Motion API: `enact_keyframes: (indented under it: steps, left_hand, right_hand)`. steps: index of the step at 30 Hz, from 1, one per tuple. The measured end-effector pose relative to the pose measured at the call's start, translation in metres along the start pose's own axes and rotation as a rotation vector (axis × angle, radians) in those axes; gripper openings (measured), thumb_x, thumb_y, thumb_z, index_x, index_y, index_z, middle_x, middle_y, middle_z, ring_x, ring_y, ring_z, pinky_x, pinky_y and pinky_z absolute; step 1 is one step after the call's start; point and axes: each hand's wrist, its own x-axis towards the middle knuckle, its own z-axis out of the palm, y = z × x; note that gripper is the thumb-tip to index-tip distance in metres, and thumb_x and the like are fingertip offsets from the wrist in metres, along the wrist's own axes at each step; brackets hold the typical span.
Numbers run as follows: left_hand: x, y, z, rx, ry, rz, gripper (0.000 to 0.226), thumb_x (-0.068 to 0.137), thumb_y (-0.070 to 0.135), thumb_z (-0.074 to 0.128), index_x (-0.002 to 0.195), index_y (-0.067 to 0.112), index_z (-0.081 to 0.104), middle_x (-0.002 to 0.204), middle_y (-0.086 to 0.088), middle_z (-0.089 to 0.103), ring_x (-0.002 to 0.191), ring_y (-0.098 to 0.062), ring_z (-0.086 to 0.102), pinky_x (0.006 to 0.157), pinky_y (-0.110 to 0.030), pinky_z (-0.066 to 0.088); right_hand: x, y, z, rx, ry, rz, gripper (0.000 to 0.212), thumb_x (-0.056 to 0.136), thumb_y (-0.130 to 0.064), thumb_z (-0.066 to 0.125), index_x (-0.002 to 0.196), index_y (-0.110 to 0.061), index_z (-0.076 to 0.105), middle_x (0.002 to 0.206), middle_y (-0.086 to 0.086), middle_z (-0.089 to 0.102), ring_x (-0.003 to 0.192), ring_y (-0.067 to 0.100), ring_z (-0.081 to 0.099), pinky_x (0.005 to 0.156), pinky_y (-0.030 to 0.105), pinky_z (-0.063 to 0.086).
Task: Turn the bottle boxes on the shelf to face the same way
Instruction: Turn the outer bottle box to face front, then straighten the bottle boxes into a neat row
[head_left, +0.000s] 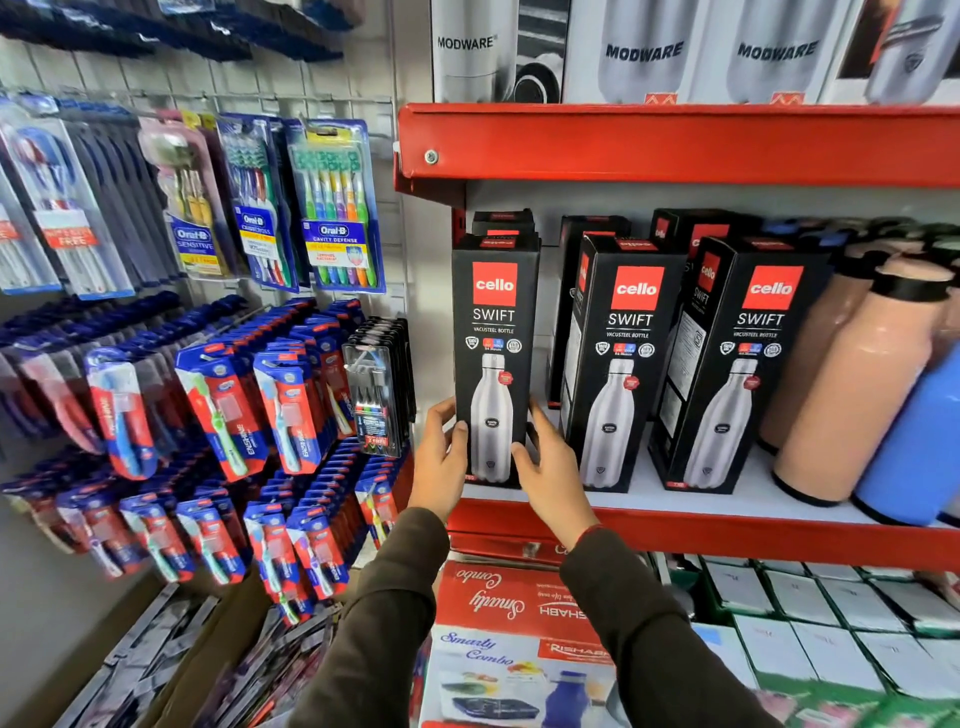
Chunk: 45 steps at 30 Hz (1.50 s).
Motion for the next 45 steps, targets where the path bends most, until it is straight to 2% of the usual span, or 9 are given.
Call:
enact_keyframes:
  steps: [6,15,22,26,29,32,36,40,45]
  left_hand:
    - [-0.004,0.002,-0.002,-0.024,0.028,-0.025,0.032,0.103,0.015,0.046,0.135,0.017,0.050,0.130,0.003,0.060,0.106,0.022,0.056,0.090,0.001,0.042]
    - [-0.025,0.013,-0.007,-0.044,0.040,-0.051,0.030,0.101,0.015,0.051,0.127,0.030,0.051,0.121,0.018,0.060,0.107,0.026,0.053,0.091,0.001,0.042]
    - [-0.045,0.021,-0.007,-0.034,0.095,-0.023,0.029,0.100,0.013,0.054,0.125,0.026,0.055,0.117,0.017,0.062,0.105,0.025,0.056,0.088,0.002,0.042]
    - [-0.049,0.026,-0.006,-0.005,0.114,-0.020,0.027,0.100,0.013,0.053,0.124,0.026,0.055,0.112,0.022,0.060,0.101,0.028,0.055,0.084,0.004,0.041]
    - [-0.050,0.028,-0.004,0.009,0.127,-0.025,0.028,0.100,0.014,0.053,0.124,0.027,0.054,0.115,0.015,0.062,0.101,0.027,0.055,0.083,0.004,0.041]
    - [-0.056,0.028,0.008,-0.070,0.247,-0.057,0.040,0.099,0.023,0.055,0.138,0.024,0.045,0.133,0.005,0.057,0.109,0.007,0.060,0.091,-0.011,0.048]
    - [-0.072,0.037,0.035,-0.031,0.531,0.059,0.042,0.098,0.026,0.057,0.137,0.028,0.043,0.131,0.002,0.053,0.110,-0.024,0.057,0.096,-0.045,0.051]
    - [-0.082,0.058,0.070,0.042,0.420,0.273,0.037,0.099,0.010,0.051,0.135,0.020,0.049,0.127,-0.004,0.057,0.110,-0.020,0.056,0.098,-0.039,0.048]
    - [-0.074,0.071,0.115,0.066,0.112,0.307,0.049,0.104,0.010,0.041,0.152,0.011,0.032,0.159,-0.002,0.036,0.149,-0.009,0.030,0.122,-0.024,0.026]
  right_hand:
    - [-0.003,-0.008,0.005,0.010,0.106,0.071,0.040,0.100,-0.019,0.048,0.139,-0.017,0.049,0.126,0.005,0.066,0.113,0.019,0.063,0.097,0.023,0.045]
    - [-0.018,-0.009,-0.001,0.103,0.110,0.091,0.039,0.100,-0.031,0.048,0.136,-0.020,0.055,0.102,-0.009,0.067,0.102,0.014,0.067,0.093,0.025,0.050]
    - [-0.038,-0.018,-0.013,0.165,0.085,0.098,0.039,0.099,-0.032,0.050,0.137,-0.020,0.055,0.110,0.015,0.072,0.104,0.032,0.064,0.088,0.037,0.054]
    - [-0.039,-0.021,-0.018,0.149,0.076,0.103,0.040,0.100,-0.031,0.049,0.137,-0.017,0.055,0.100,-0.006,0.067,0.095,0.023,0.067,0.075,0.015,0.050]
    - [-0.039,-0.019,-0.021,0.147,0.059,0.105,0.040,0.100,-0.031,0.050,0.136,-0.015,0.055,0.113,-0.005,0.064,0.079,0.001,0.064,0.064,0.000,0.044]
    - [-0.041,-0.012,-0.027,0.114,0.188,0.056,0.033,0.098,-0.033,0.053,0.127,-0.020,0.060,0.120,-0.003,0.059,0.087,0.006,0.063,0.068,0.006,0.047]
    - [-0.045,0.003,-0.046,0.165,0.527,-0.057,0.022,0.097,-0.022,0.055,0.117,-0.024,0.063,0.112,-0.004,0.050,0.091,0.015,0.059,0.082,0.034,0.053]
    - [-0.042,0.016,-0.069,0.183,0.561,-0.004,0.039,0.098,-0.021,0.052,0.137,-0.025,0.047,0.130,-0.003,0.040,0.124,0.015,0.048,0.107,0.031,0.039]
    - [-0.032,0.035,-0.086,0.193,0.367,0.091,0.053,0.101,-0.031,0.046,0.151,-0.021,0.029,0.155,0.000,0.030,0.141,0.006,0.030,0.118,0.035,0.028]
